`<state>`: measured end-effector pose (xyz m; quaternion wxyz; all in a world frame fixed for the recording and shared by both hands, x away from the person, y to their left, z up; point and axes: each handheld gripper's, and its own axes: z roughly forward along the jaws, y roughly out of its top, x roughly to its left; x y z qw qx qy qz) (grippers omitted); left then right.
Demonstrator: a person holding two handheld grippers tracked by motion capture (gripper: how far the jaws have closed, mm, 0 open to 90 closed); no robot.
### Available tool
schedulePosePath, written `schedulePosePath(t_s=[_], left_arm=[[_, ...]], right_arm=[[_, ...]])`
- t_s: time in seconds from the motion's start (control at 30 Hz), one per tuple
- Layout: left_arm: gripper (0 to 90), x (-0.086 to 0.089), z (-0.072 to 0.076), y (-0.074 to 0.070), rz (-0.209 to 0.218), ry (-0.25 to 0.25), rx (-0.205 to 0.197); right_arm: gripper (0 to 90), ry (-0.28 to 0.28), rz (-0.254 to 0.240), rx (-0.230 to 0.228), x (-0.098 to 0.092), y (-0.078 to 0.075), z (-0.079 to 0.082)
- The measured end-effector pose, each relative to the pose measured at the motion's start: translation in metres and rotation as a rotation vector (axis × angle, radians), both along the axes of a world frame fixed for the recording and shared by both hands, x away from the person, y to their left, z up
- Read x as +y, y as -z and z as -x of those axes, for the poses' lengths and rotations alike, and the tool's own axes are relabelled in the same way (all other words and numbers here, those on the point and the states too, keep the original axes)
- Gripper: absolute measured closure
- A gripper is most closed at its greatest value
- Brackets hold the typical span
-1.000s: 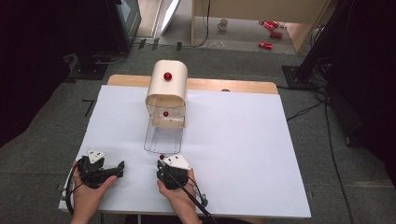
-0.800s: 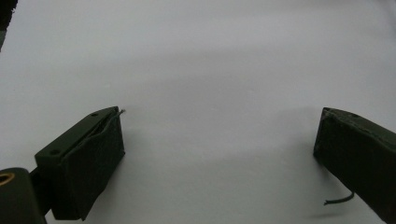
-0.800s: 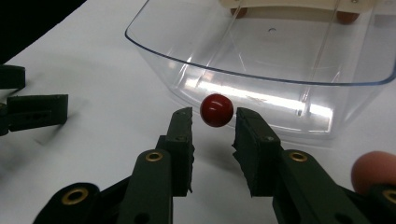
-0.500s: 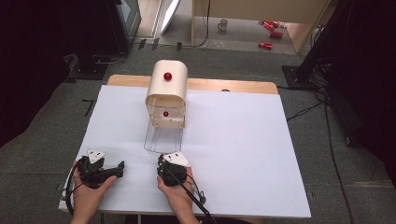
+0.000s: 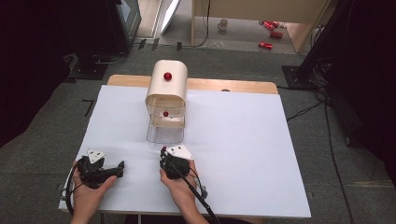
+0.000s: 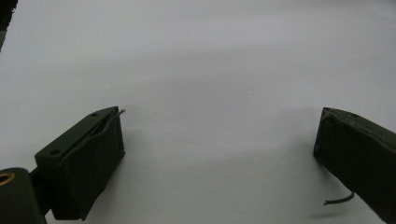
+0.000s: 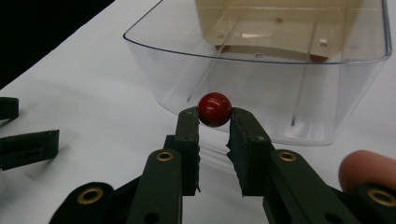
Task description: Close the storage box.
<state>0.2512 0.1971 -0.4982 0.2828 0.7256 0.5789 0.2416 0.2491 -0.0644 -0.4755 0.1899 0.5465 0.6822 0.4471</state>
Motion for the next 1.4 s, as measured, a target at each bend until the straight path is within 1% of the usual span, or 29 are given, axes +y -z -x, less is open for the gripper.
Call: schedulePosePath(t_s=[0.1, 0.2, 0.23, 0.47, 0.63, 0.83, 0.87, 0.97, 1.17, 1.4], left_arm=[[1.6, 0.000, 0.000, 0.000, 0.000, 0.000, 0.000], [1.6, 0.000, 0.000, 0.000, 0.000, 0.000, 0.000], [1.6, 0.000, 0.000, 0.000, 0.000, 0.000, 0.000], [1.6, 0.000, 0.000, 0.000, 0.002, -0.001, -0.001], [1.6, 0.000, 0.000, 0.000, 0.001, 0.000, -0.001], [1.6, 0.000, 0.000, 0.000, 0.003, -0.002, -0.002], [1.6, 0.000, 0.000, 0.000, 0.003, -0.002, -0.002], [1.6, 0.000, 0.000, 0.000, 0.003, -0.002, -0.001], [1.6, 0.000, 0.000, 0.000, 0.003, -0.001, -0.001], [1.6, 0.000, 0.000, 0.000, 0.002, 0.000, 0.000]], right_arm=[[75.0, -0.003, 0.011, -0.005, 0.001, -0.001, -0.006], [75.0, 0.000, 0.014, 0.000, 0.001, -0.001, -0.010], [75.0, 0.006, 0.014, 0.007, 0.001, -0.001, -0.016], [74.9, 0.012, 0.030, 0.003, 0.000, -0.002, -0.030], [74.8, 0.018, 0.033, 0.006, 0.000, -0.004, -0.037], [75.6, 0.024, 0.043, -0.014, -0.001, -0.008, -0.047], [75.6, 0.024, 0.043, -0.014, -0.001, -0.008, -0.047], [75.6, 0.028, 0.055, -0.013, 0.000, -0.009, -0.055], [75.6, 0.034, 0.061, -0.013, 0.001, -0.009, -0.063], [75.2, 0.038, 0.063, -0.013, 0.001, -0.008, -0.069]])
